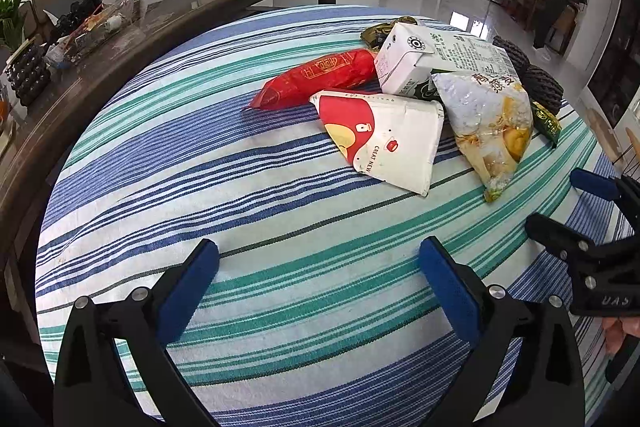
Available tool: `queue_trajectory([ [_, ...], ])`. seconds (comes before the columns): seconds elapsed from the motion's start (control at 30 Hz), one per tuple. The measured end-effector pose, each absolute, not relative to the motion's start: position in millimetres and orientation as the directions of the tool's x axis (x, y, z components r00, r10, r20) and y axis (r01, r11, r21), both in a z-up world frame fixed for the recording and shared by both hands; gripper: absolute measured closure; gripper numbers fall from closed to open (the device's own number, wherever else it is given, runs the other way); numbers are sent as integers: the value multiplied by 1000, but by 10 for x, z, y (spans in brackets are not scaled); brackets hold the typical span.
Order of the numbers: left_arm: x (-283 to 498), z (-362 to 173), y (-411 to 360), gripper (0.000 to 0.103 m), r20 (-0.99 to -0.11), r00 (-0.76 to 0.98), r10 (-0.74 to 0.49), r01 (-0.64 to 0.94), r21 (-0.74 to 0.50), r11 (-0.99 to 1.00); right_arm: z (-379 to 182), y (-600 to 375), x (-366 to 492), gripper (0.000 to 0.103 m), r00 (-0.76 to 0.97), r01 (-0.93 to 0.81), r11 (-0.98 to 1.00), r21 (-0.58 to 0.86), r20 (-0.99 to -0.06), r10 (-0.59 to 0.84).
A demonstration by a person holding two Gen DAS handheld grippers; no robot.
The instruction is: Collect trash
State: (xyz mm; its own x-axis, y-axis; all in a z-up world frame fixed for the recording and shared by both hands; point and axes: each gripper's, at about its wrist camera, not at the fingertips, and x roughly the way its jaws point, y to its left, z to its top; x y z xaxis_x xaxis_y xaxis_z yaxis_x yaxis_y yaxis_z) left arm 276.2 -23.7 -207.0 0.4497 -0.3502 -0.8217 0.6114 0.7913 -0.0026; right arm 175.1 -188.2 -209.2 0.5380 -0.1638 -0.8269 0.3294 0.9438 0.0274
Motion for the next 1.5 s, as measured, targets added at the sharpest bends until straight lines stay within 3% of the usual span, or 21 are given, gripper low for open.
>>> queue_trajectory([
  [1.5,2794,-2086,-227,4,-822,446,-355,611,-11,792,-2082,-1926,1812,5,536,335,942,27,-828,-167],
])
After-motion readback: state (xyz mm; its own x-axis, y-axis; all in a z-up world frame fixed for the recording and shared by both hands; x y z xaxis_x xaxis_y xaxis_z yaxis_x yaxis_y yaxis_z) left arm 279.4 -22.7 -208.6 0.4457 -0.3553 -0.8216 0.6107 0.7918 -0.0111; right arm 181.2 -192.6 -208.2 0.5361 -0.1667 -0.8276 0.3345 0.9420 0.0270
